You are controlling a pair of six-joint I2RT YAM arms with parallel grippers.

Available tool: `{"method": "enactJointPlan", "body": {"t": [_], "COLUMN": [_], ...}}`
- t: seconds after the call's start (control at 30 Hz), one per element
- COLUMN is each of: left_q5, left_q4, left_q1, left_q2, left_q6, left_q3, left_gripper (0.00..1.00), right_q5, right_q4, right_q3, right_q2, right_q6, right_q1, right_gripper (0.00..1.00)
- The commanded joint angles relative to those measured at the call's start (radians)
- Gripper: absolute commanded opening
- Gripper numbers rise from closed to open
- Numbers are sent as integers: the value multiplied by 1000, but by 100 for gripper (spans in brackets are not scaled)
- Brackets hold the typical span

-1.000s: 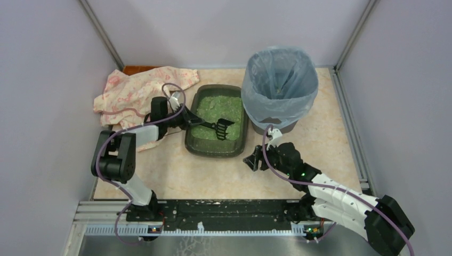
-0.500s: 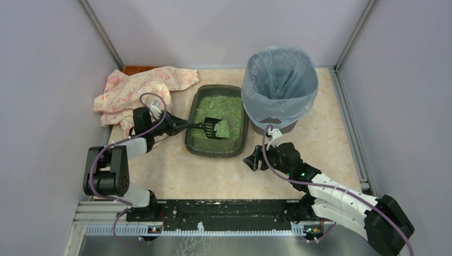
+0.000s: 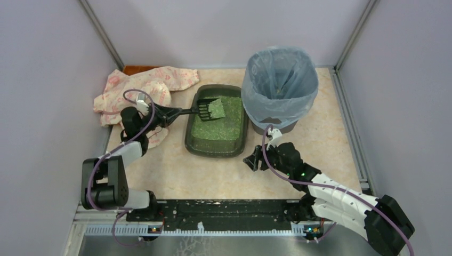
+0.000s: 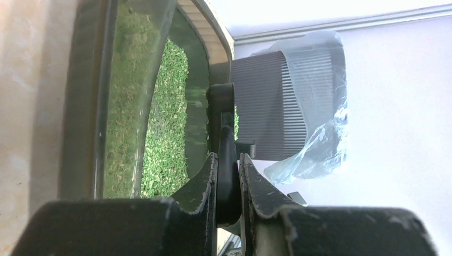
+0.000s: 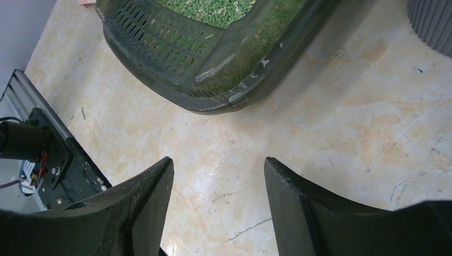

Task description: Clean the litter box

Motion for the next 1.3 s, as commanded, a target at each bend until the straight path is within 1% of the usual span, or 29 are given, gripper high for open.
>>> {"method": "enactJointPlan", "body": {"t": [0.0, 0.03, 0.13, 0.2, 0.23, 0.37, 0.43, 0.5, 0.57, 0.63, 0.7, 0.77, 0.8, 0.87, 0.9, 0.97, 1.03, 1.13, 1.17, 1.27], "left_q5": [24, 22, 63, 72, 68, 73, 78, 82, 94, 110, 92, 74, 67, 84, 83, 54, 31, 77, 89, 90], "left_q4": [184, 207, 187, 164, 179, 280, 324, 421, 519, 556, 585, 564, 544, 446, 389, 305, 301, 340, 347, 355], "left_q1": [4, 14, 76, 75, 62, 90, 63, 29, 50, 74, 36, 6, 18, 56, 50, -6, -18, 62, 66, 14], "left_q2": [14, 18, 23, 26, 29, 56, 90, 134, 173, 204, 221, 204, 187, 157, 144, 126, 124, 140, 148, 165], "left_q6": [-98, -99, -78, -67, -74, -123, -145, -195, -239, -257, -264, -235, -218, -160, -128, -75, -62, -72, -77, -84], "left_q3": [-58, -75, -77, -70, -76, -124, -125, -144, -170, -174, -175, -176, -177, -149, -127, -100, -111, -125, -118, -108], "left_gripper": [0, 0, 0, 0, 0, 0, 0, 0, 0, 0, 0, 0, 0, 0, 0, 0, 0, 0, 0, 0], "right_q5": [4, 5, -1, 0, 5, 6, -4, -4, 1, 3, 6, 11, 12, 10, 8, 8, 10, 12, 14, 30], "right_q4": [46, 47, 42, 37, 34, 29, 43, 49, 27, 15, 17, 10, 1, -5, 2, 16, 2, -30, -29, -16], "right_q3": [3, 5, 12, 8, 7, 21, 16, 14, 29, 28, 20, 22, 29, 33, 28, 13, 16, 27, 21, -6], "right_q2": [-16, -11, -13, -22, -23, -4, -7, -2, 7, -4, -17, -12, -7, -11, -17, -24, -16, -32, -48, -68], "right_q6": [-5, -6, -5, -6, -8, -16, -8, -7, -16, -17, -17, -16, -19, -18, -13, -10, -11, -14, -10, -5], "right_q1": [2, 2, 2, 2, 2, 2, 2, 2, 2, 2, 1, 2, 2, 2, 2, 2, 2, 2, 2, 2], "right_gripper": [64, 64, 64, 64, 64, 64, 64, 64, 64, 64, 64, 64, 64, 64, 64, 64, 64, 64, 64, 64]}}
